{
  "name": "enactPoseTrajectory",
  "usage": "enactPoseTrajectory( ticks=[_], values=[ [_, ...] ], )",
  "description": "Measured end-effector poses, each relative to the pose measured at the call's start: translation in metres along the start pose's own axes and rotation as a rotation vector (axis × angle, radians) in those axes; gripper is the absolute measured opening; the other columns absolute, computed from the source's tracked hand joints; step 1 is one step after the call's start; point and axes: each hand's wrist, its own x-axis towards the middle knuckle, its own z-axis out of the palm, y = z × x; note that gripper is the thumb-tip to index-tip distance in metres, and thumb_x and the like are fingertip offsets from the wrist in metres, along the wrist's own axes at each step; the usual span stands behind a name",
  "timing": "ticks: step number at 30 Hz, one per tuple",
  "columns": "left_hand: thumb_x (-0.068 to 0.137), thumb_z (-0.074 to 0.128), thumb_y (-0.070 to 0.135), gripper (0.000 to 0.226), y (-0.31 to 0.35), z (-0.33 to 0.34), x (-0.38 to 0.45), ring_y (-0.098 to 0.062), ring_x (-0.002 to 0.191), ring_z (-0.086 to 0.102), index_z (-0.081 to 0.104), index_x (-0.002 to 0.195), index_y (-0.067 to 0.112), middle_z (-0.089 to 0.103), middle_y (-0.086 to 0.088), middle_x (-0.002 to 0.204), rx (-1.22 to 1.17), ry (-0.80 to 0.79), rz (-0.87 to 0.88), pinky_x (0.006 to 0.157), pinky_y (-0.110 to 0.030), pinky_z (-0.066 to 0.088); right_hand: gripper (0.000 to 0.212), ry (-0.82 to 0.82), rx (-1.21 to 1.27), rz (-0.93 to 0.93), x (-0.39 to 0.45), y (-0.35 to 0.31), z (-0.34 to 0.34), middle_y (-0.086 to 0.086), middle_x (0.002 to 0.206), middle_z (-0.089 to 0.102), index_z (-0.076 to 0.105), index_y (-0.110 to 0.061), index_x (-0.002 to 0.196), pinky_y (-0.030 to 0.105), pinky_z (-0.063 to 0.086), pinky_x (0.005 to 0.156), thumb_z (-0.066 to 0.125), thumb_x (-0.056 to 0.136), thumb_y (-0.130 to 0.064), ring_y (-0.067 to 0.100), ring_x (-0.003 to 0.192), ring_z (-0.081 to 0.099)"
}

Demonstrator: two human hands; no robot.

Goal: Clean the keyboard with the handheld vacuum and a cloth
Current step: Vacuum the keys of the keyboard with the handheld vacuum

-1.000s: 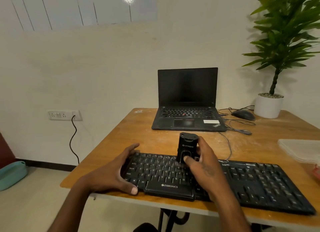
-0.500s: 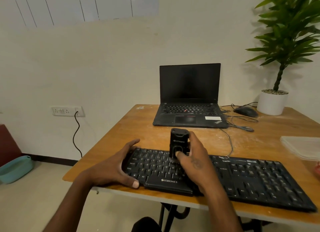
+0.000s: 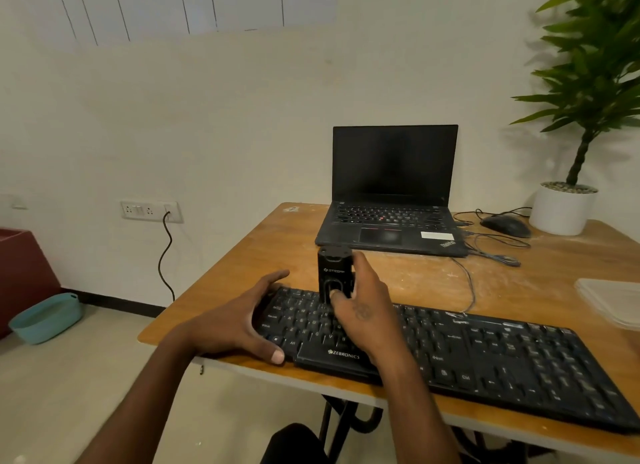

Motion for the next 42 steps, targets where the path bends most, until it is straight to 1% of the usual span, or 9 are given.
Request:
enactPoseTrajectory(
  ticks=[5,11,18,22,25,29,33,38,42],
  values=[
    [0.058,0.098,0.05,0.13,0.0,0.001,-0.001,0.004,0.138,0.042,0.01,0.153,0.067,0.033,0.023,0.156,-0.011,-0.006,-0.009,0.102,-0.011,0.046,0.048,0.029,0.103,0.043,-0.012,0.009,-0.025,-0.015,0.105,0.063,0.046,-0.039,0.121,0.03,0.058,0.074,0.061,0.095,-0.001,0.008,0.093,0.067],
    [0.061,0.098,0.043,0.13,-0.001,0.0,0.0,0.007,0.137,0.043,0.011,0.155,0.065,0.034,0.022,0.156,-0.015,-0.007,0.0,0.102,-0.01,0.046,0.045,0.086,0.082,0.038,-0.024,0.02,-0.057,-0.013,0.106,0.066,0.048,-0.03,0.124,0.015,0.05,0.061,0.063,0.094,-0.001,0.0,0.089,0.064],
    [0.062,0.098,0.043,0.129,0.003,-0.001,0.0,0.002,0.14,0.042,0.011,0.154,0.065,0.033,0.02,0.157,-0.012,-0.016,-0.009,0.107,-0.017,0.046,0.054,-0.038,0.115,-0.005,-0.001,0.004,-0.018,-0.012,0.114,0.065,0.051,-0.036,0.127,0.037,0.061,0.081,0.064,0.09,0.001,0.001,0.093,0.067],
    [0.06,0.097,0.047,0.129,0.005,0.0,-0.001,-0.001,0.142,0.042,0.011,0.154,0.065,0.033,0.02,0.157,-0.012,-0.018,-0.016,0.111,-0.022,0.045,0.054,-0.046,0.187,0.022,-0.002,0.004,-0.028,-0.01,0.116,0.062,0.051,-0.034,0.129,0.022,0.058,0.066,0.063,0.092,0.003,-0.013,0.084,0.066],
    [0.063,0.098,0.042,0.129,0.004,0.001,0.0,0.001,0.14,0.042,0.011,0.155,0.064,0.033,0.022,0.156,-0.018,-0.015,-0.02,0.109,-0.02,0.046,0.052,-0.006,0.221,0.049,-0.015,0.011,-0.056,-0.009,0.114,0.064,0.054,-0.039,0.12,0.027,0.06,0.065,0.064,0.092,0.003,0.0,0.085,0.072],
    [0.056,0.1,0.05,0.131,0.006,0.001,0.001,0.002,0.141,0.043,0.013,0.153,0.067,0.035,0.021,0.157,-0.018,-0.009,-0.021,0.116,-0.029,0.045,0.05,0.066,0.174,0.023,-0.028,0.022,-0.082,-0.019,0.104,0.064,0.055,-0.043,0.111,0.016,0.052,0.064,0.065,0.092,0.002,-0.021,0.083,0.061],
    [0.056,0.1,0.052,0.132,0.008,0.0,0.0,-0.001,0.143,0.041,0.012,0.153,0.067,0.034,0.019,0.158,0.006,-0.002,-0.025,0.119,-0.034,0.042,0.05,0.054,0.156,0.021,-0.022,0.021,-0.071,-0.02,0.102,0.066,0.054,-0.043,0.114,0.017,0.055,0.064,0.064,0.092,0.0,-0.012,0.084,0.065],
    [0.056,0.099,0.053,0.131,0.01,0.0,0.0,-0.002,0.143,0.041,0.012,0.153,0.068,0.033,0.02,0.159,0.014,-0.015,-0.038,0.119,-0.034,0.043,0.058,-0.014,0.133,-0.015,-0.003,0.005,-0.027,-0.02,0.106,0.063,0.048,-0.05,0.119,0.041,0.061,0.083,0.063,0.092,-0.002,0.005,0.095,0.067],
    [0.053,0.099,0.057,0.132,0.01,0.002,0.0,-0.002,0.143,0.042,0.013,0.152,0.069,0.033,0.019,0.159,0.011,-0.01,-0.034,0.119,-0.035,0.043,0.054,-0.036,0.131,-0.034,-0.003,0.0,-0.017,-0.022,0.106,0.061,0.052,-0.041,0.128,0.042,0.059,0.09,0.062,0.092,-0.002,0.002,0.099,0.063]
  ],
)
